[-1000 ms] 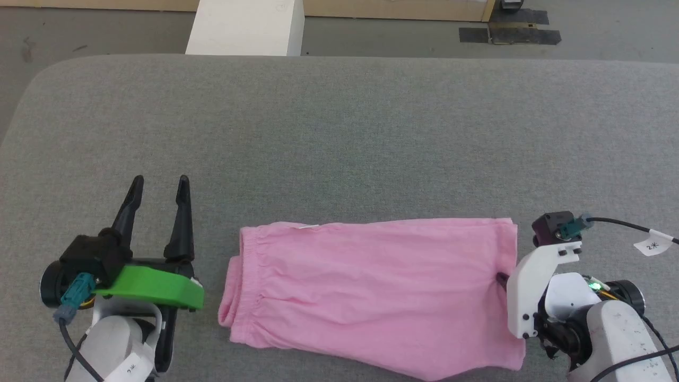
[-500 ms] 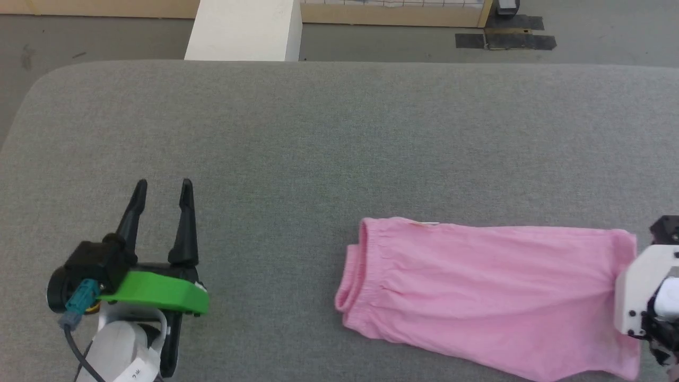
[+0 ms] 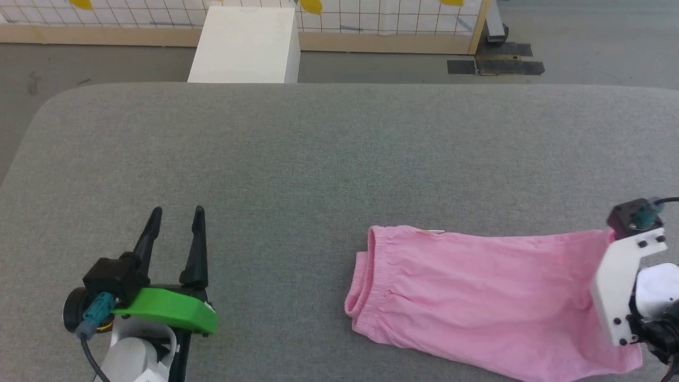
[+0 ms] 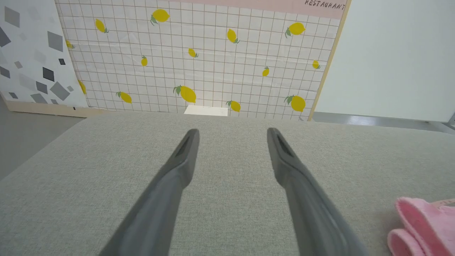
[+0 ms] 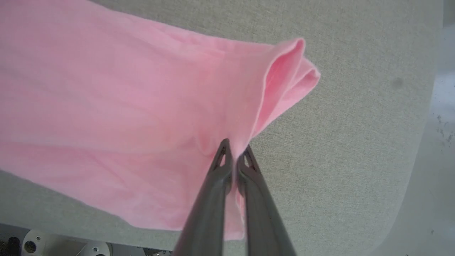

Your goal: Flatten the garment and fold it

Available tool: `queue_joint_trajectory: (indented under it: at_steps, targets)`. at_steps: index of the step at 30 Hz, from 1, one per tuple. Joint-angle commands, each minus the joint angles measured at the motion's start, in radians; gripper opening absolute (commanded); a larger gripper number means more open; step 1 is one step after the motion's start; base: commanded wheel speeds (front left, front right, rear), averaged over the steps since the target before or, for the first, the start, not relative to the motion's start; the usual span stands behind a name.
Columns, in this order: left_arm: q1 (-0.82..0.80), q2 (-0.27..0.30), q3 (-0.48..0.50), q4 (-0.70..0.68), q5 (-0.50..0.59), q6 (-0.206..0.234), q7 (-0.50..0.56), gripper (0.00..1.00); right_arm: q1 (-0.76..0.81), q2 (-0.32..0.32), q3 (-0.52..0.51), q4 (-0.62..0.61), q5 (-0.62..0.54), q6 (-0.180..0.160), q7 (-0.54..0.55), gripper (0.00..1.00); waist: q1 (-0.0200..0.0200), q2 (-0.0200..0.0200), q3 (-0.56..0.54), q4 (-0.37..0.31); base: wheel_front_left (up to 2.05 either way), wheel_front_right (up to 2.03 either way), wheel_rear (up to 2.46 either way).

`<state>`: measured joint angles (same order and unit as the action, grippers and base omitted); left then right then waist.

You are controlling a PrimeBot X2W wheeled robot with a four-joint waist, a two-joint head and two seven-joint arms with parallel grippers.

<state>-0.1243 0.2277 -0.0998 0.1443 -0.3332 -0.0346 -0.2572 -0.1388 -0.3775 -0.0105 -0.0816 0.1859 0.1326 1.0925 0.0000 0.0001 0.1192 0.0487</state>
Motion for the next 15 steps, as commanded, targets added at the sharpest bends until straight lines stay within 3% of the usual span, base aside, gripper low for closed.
queue_joint_trajectory:
  at_steps: [1, 7, 15]
  targets:
    - [0.009, 0.003, -0.004, 0.001, 0.005, -0.007, -0.004, 1.00, 0.013, -0.008, 0.027, -0.051, 0.029, -0.002, 0.036, 0.00, 0.0000, -0.0001, -0.005, 0.003, 0.00, 0.00, 0.00]
    - [0.012, 0.018, -0.015, -0.001, 0.008, -0.014, -0.004, 1.00, 0.006, 0.029, 0.154, -0.184, 0.111, -0.002, 0.113, 0.00, 0.0000, -0.0001, 0.001, 0.014, 0.00, 0.00, 0.00]
    - [0.001, 0.022, -0.031, 0.003, 0.006, -0.021, -0.001, 1.00, -0.082, 0.160, 0.301, -0.086, 0.150, -0.002, 0.052, 0.00, 0.0000, -0.0001, 0.009, 0.043, 0.00, 0.00, 0.00]
